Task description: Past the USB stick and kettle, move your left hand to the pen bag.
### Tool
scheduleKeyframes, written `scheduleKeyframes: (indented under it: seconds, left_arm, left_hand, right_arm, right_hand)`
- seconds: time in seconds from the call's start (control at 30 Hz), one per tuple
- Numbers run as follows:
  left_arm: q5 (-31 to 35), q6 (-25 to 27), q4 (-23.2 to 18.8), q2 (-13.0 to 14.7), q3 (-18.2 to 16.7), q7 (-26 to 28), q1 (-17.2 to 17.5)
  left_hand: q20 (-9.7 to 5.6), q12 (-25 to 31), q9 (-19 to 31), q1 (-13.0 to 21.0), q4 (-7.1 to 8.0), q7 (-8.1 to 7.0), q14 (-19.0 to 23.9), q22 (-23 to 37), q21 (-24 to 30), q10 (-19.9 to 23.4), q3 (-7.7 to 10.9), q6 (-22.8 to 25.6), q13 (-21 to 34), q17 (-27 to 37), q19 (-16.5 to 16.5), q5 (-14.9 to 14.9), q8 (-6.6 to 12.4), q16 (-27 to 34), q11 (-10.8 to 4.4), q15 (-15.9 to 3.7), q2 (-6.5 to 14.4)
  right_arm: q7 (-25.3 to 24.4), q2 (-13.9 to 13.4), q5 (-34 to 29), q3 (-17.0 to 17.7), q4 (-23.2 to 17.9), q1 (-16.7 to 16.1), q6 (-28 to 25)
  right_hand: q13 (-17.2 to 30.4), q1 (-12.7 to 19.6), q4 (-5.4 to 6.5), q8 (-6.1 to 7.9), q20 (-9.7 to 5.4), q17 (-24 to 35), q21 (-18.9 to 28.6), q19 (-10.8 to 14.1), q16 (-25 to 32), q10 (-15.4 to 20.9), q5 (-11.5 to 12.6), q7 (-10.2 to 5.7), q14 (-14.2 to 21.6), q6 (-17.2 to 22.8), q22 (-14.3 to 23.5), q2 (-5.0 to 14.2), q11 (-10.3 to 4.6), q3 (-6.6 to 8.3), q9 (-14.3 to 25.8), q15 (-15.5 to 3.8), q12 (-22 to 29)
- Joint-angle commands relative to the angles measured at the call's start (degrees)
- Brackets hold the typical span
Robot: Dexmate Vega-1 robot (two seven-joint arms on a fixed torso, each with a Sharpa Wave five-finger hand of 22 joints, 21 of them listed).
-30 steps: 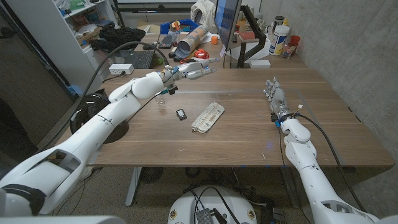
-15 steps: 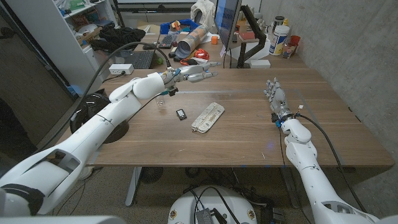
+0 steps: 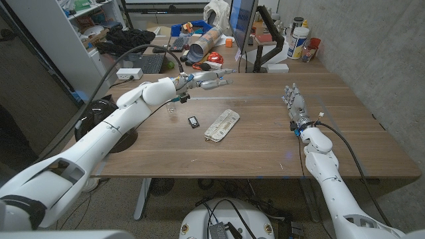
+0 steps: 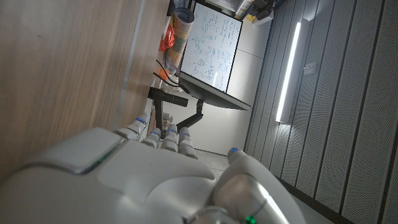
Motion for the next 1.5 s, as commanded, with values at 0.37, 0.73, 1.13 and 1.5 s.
scheduleKeyframes:
  seconds: [0.37, 0.73, 1.13, 1.5]
  left_arm:
    - [0.74, 0.54, 0.37, 0.24, 1.13, -2.51, -0.99]
    - [1.19, 0.98, 0.58, 0.28, 1.95, -4.07, -1.55]
    - [1.08, 1.05, 1.06, 0.27, 2.32, -4.83, -1.74]
    - [1.40, 0.87, 1.10, 0.66, 2.57, -5.29, -1.47]
  left_hand:
    - [-0.42, 0.12, 0.17, 0.79, -0.46, -0.39, -11.68, 0.15, -0.37, -6.59, 0.00, -3.75, 0.34, -0.06, -15.39, 0.25, 0.08, 0.34, -0.74, -1.13, 0.21]
    - [-0.26, -0.04, 0.19, 1.55, -0.53, -0.42, -11.53, 0.18, -0.58, -6.91, 0.62, -3.43, 0.35, -0.10, -15.37, 0.32, 0.21, 0.37, -0.69, -1.07, 1.31]
    - [-0.10, -0.07, 0.19, 1.83, -0.55, -0.41, -11.70, 0.22, -0.76, -7.03, 0.63, -3.48, 0.37, -0.07, -15.46, 0.24, 0.18, 0.29, -0.70, -1.06, 1.26]
    - [-0.18, -0.12, 0.19, 1.99, -0.54, -0.41, -11.83, 0.25, -0.91, -7.22, 0.55, -3.59, 0.38, -0.04, -15.50, 0.16, 0.12, 0.25, -0.48, -1.17, 1.10]
  right_arm:
    - [-0.22, -0.10, -0.28, -0.02, 0.19, -0.18, 0.06]
    - [-0.22, -0.15, -0.38, -0.05, 0.69, -0.10, 0.34]
    - [-0.19, -0.19, -0.27, 0.03, 0.39, -0.24, 0.00]
    - [-0.26, -0.09, -0.43, -0.14, 0.64, -0.10, 0.32]
  right_hand:
    - [0.19, 0.10, 0.14, 0.18, -1.91, 0.13, -0.20, 0.46, 0.02, 0.24, 0.58, -0.31, -0.19, 0.17, 0.18, 4.50, -0.10, -0.14, 0.20, -1.35, 0.04]
    - [0.19, 0.16, 0.09, 0.15, -1.85, 0.11, -0.32, 0.52, 0.00, 0.22, 0.59, -0.28, -0.18, 0.09, 0.19, 4.47, -0.15, -0.15, 0.20, -1.33, 0.03]
    - [0.19, 0.14, 0.11, 0.16, -1.92, 0.12, -0.42, 0.59, 0.00, 0.19, 0.59, -0.32, -0.21, 0.09, 0.19, 4.47, -0.20, -0.19, 0.20, -1.41, 0.02]
    - [0.19, 0.15, 0.10, 0.14, -1.90, 0.11, -0.56, 0.59, -0.03, 0.04, 0.60, -0.35, -0.26, 0.02, 0.20, 4.48, -0.23, -0.20, 0.20, -1.38, -0.03]
